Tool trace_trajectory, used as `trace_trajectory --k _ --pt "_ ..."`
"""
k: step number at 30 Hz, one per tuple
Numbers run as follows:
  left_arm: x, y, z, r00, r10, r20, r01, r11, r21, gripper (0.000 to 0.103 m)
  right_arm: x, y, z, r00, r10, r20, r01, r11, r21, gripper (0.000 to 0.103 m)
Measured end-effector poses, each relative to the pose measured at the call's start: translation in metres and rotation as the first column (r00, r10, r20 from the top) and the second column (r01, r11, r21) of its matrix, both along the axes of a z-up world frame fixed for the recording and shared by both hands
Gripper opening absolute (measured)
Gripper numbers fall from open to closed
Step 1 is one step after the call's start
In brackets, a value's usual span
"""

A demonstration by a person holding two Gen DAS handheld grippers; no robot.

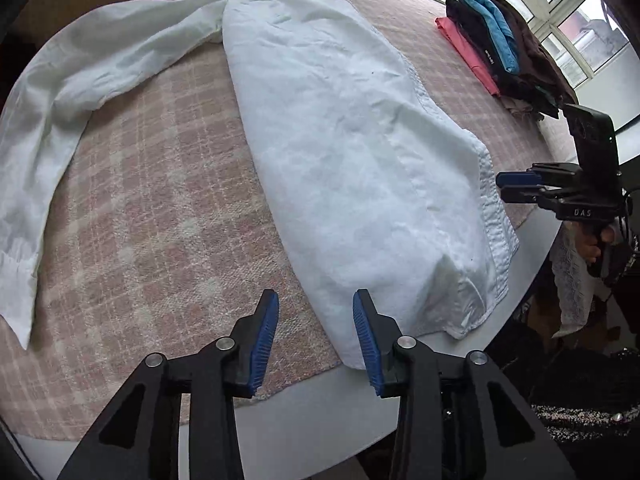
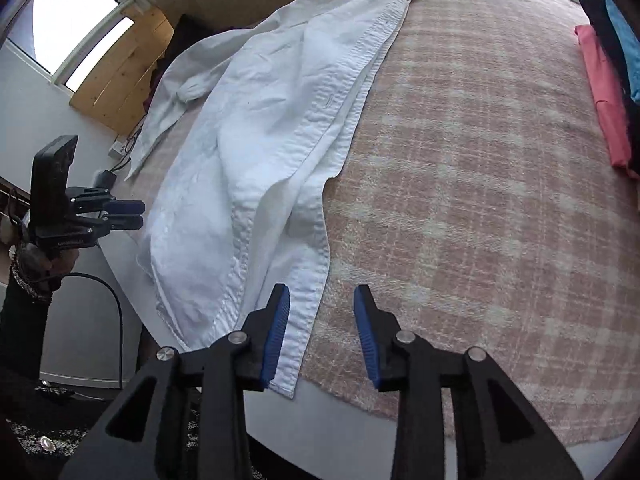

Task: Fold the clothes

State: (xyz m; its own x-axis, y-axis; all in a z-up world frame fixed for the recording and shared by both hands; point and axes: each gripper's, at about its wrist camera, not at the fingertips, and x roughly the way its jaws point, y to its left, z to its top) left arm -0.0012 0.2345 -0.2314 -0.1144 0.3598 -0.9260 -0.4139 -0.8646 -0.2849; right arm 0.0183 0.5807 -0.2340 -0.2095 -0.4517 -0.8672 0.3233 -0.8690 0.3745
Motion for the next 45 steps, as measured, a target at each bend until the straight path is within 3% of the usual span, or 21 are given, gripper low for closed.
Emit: trace_trajectory --k 2,3,4,5,8,10,11,13,15,16,18,20,22,26,29,33,38,42,43,44,45 --pt "-0.002 0.009 -0.006 0.999 -0.015 0.028 0.013 0.998 0.067 0.036 -0.002 -0.01 -0.005 1.0 -0.004 -0.02 0.004 1.0 -0.024 0.033" --pt "-0.003 0.013 -0.009 0.999 -0.023 0.042 0.019 0.995 0.101 0.025 -0.004 -0.013 -0.006 1.0 -0.005 -0.023 0.004 0.999 -0.04 0.033" --pt "-0.001 0.017 -0.004 0.998 -0.039 0.038 0.035 0.995 0.099 0.001 -0.005 -0.017 -0.007 1.0 -0.001 -0.017 0.0 0.999 -0.053 0.029" --pt "0.001 0.022 0.0 0.998 -0.055 0.035 0.051 0.994 0.095 0.001 -0.007 -0.02 -0.007 1.0 0.008 0.0 -0.008 0.997 -0.077 0.002" --pt "0.009 0.024 0.033 0.996 -0.086 -0.035 0.088 0.994 0.064 0.001 -0.009 -0.011 0.005 0.994 -0.026 0.103 0.054 0.958 -0.282 0.003" --pt "0.015 0.016 0.047 0.993 -0.088 -0.082 0.086 0.996 -0.027 0.002 -0.007 -0.001 0.024 0.993 -0.059 0.102 0.088 0.95 -0.3 0.003" --pt "0.018 0.013 0.054 0.99 -0.091 -0.105 0.083 0.994 -0.073 0.004 -0.005 0.002 0.029 0.992 -0.07 0.101 0.093 0.964 -0.249 0.003" --pt "0.018 0.006 0.048 0.991 -0.091 -0.098 0.077 0.987 -0.142 0.013 -0.003 0.001 0.027 0.99 -0.059 0.125 0.067 0.996 -0.059 0.007" --pt "0.019 -0.001 0.042 0.992 -0.076 -0.098 0.056 0.98 -0.193 0.013 -0.002 0.002 0.024 0.989 -0.043 0.139 0.032 0.996 0.083 0.012" --pt "0.024 0.001 0.045 0.992 -0.07 -0.104 0.052 0.984 -0.173 0.013 -0.003 0.003 0.026 0.991 -0.042 0.125 0.027 0.993 0.117 0.012" --pt "0.034 0.016 0.054 0.99 -0.071 -0.126 0.057 0.992 -0.117 0.017 -0.016 0.008 0.041 0.996 -0.046 0.078 0.043 0.998 0.046 0.012" --pt "0.043 0.043 0.061 0.986 -0.09 -0.144 0.083 0.995 -0.053 0.024 -0.038 0.007 0.053 0.998 -0.036 0.055 0.038 0.998 -0.049 0.028" --pt "0.05 0.076 0.064 0.983 -0.105 -0.152 0.104 0.994 -0.018 0.024 -0.076 0.002 0.056 0.999 -0.036 0.008 0.037 0.999 -0.038 0.037" --pt "0.051 0.13 0.061 0.986 -0.072 -0.153 0.077 0.997 0.025 0.027 -0.16 -0.01 0.059 0.995 -0.043 -0.087 0.046 0.999 0.027 0.037" --pt "0.05 0.163 0.046 0.99 -0.052 -0.134 0.052 0.999 0.0 0.032 -0.23 0.0 0.053 0.992 -0.066 -0.109 0.071 0.996 0.044 0.037" --pt "0.047 0.19 0.026 0.995 -0.008 -0.098 0.006 1.0 -0.028 0.036 -0.316 0.007 0.034 0.993 -0.099 -0.064 0.1 0.995 0.013 0.037" --pt "0.044 0.194 0.006 0.997 0.056 -0.049 -0.059 0.996 -0.066 0.038 -0.372 -0.003 -0.002 0.997 -0.076 0.005 0.076 0.997 0.023 0.037" --pt "0.044 0.186 0.001 0.994 0.102 -0.027 -0.103 0.993 -0.056 0.034 -0.382 -0.007 -0.015 0.998 -0.034 0.058 0.037 0.998 -0.049 0.037" --pt "0.044 0.183 0.0 0.993 0.115 -0.021 -0.116 0.992 -0.05 0.027 -0.382 -0.009 -0.015 0.998 -0.01 0.064 0.014 0.998 -0.061 0.033" --pt "0.043 0.179 0.001 0.992 0.125 -0.015 -0.125 0.991 -0.043 0.023 -0.381 -0.01 -0.014 0.998 0.008 0.062 -0.004 0.998 -0.062 0.017" --pt "0.043 0.175 0.002 0.991 0.134 -0.009 -0.135 0.99 -0.036 0.015 -0.379 -0.012 -0.011 0.998 0.021 0.052 -0.018 0.998 -0.052 0.012"
